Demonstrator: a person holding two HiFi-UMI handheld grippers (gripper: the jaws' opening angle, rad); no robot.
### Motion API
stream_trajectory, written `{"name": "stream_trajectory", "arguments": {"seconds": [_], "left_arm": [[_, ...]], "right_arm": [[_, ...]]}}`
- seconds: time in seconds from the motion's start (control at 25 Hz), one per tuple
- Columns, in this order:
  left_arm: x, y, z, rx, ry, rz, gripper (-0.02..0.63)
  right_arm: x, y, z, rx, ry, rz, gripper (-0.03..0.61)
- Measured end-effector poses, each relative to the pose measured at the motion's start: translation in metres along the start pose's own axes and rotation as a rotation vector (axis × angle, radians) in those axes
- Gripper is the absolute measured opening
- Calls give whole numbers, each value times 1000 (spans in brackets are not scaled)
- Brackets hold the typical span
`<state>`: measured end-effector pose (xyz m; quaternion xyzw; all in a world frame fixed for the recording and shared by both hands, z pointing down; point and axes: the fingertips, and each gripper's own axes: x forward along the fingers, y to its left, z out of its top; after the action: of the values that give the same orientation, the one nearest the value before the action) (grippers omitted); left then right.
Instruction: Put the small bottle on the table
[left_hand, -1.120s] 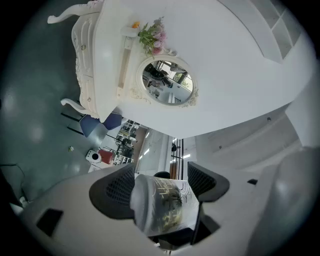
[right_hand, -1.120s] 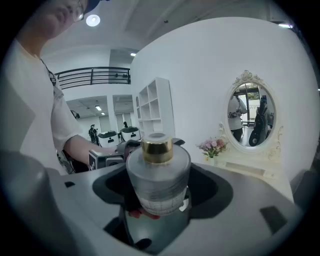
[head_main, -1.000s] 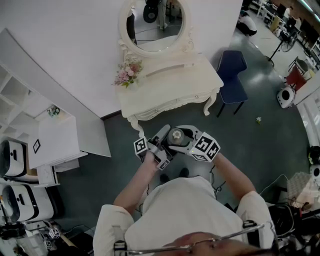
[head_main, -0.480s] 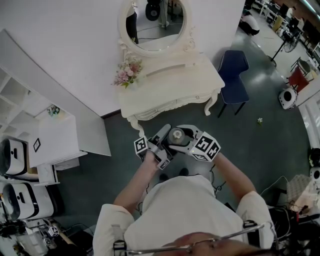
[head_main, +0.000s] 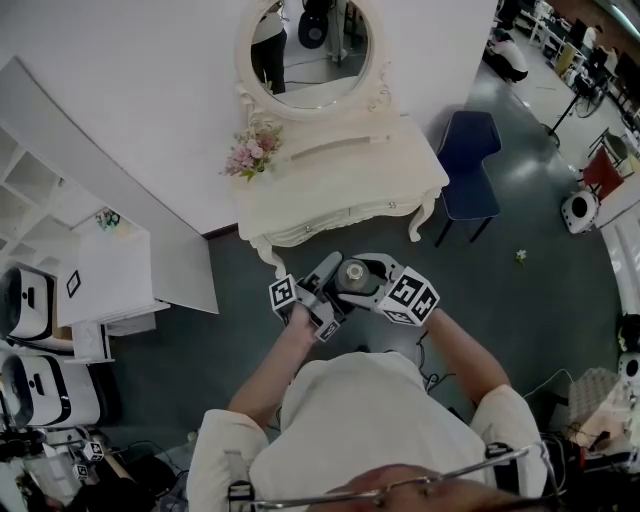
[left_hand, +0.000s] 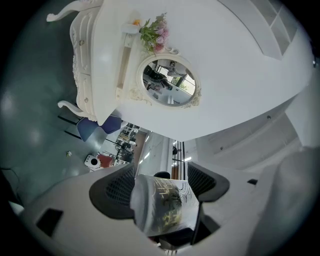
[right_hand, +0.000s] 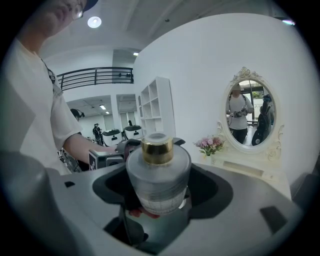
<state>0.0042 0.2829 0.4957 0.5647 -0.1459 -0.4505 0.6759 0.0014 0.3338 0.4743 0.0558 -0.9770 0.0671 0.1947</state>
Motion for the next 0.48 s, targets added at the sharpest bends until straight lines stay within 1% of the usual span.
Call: {"name": "stream_trajectory", "arguments": {"seconds": [0.28, 0.48], "left_arm": [[13, 15, 4, -9, -22, 6, 322], [28, 23, 26, -19, -30, 11, 322]], "right_arm": [[-6, -16, -11, 16, 7, 24, 342], [3, -42, -14, 23, 4, 22, 342]]}}
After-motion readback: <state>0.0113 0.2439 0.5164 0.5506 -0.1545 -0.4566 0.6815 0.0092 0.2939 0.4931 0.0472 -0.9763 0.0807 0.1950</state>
